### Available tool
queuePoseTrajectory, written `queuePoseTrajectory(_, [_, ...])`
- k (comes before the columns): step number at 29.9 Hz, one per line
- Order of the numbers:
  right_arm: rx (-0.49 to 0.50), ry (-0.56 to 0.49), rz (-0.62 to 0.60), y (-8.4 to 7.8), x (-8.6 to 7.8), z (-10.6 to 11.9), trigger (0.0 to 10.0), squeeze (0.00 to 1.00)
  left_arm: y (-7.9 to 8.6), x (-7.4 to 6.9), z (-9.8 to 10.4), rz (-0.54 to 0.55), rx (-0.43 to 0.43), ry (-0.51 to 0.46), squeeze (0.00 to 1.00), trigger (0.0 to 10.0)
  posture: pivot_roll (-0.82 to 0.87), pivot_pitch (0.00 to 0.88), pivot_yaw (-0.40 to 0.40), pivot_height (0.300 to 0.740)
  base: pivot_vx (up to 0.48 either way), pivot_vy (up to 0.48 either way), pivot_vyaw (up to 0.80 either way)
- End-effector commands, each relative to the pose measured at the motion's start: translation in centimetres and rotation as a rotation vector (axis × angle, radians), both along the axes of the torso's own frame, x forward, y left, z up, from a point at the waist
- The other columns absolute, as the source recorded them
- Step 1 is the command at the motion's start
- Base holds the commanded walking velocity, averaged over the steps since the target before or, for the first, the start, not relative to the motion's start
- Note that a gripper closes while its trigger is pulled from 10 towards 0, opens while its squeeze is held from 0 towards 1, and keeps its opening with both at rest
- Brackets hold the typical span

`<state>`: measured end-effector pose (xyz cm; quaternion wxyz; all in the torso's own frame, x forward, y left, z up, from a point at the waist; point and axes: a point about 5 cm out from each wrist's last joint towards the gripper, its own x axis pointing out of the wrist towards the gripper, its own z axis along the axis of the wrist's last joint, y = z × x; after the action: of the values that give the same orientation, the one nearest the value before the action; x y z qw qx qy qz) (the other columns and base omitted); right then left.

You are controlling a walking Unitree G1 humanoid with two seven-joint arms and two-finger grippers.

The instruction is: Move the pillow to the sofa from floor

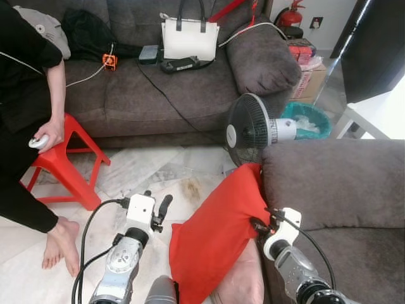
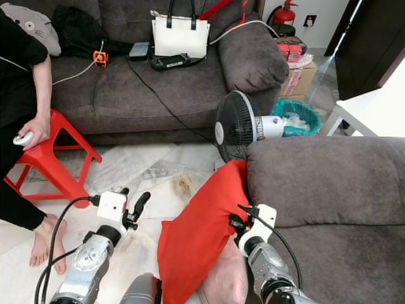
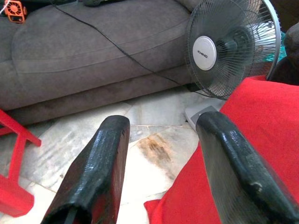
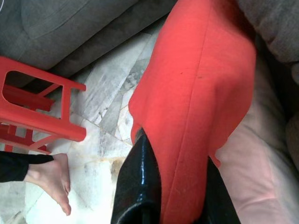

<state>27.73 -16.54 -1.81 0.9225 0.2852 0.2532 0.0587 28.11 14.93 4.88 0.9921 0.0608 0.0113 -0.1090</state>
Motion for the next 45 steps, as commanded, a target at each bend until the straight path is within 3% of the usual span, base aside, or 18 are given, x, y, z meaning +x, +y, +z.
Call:
queuePoseTrajectory(1, [-0.013,-0.044,-0.020,-0.36,0.61,0.66,10.0,0.00,0.15,-0.24,-0.35,0.001,0.004,0.017,0.00,10.0,0.12,0.085,-0.031,0.680,0.000,0.000,0.00])
queuePoseTrajectory(16, [-0.015,-0.046,-0.022,-0.38,0.63,0.68,10.0,0.00,0.15,-0.31,-0.48,-0.001,0.007,0.023,0.00,10.0,0.12,0.085,-0.031,0.684,0.000,0.000,0.00])
queuePoseTrajectory(27, [-0.024,-0.047,-0.027,-0.44,0.65,0.69,10.0,0.00,0.16,-0.34,-0.48,0.000,0.006,0.023,0.00,10.0,0.12,0.084,-0.030,0.740,0.000,0.000,0.00])
queuePoseTrajectory(45, [-0.032,-0.043,-0.038,-0.48,0.63,0.65,10.0,0.00,0.25,-0.41,-0.60,0.004,0.010,0.030,0.00,10.0,0.12,0.086,-0.029,0.740,0.000,0.000,0.00])
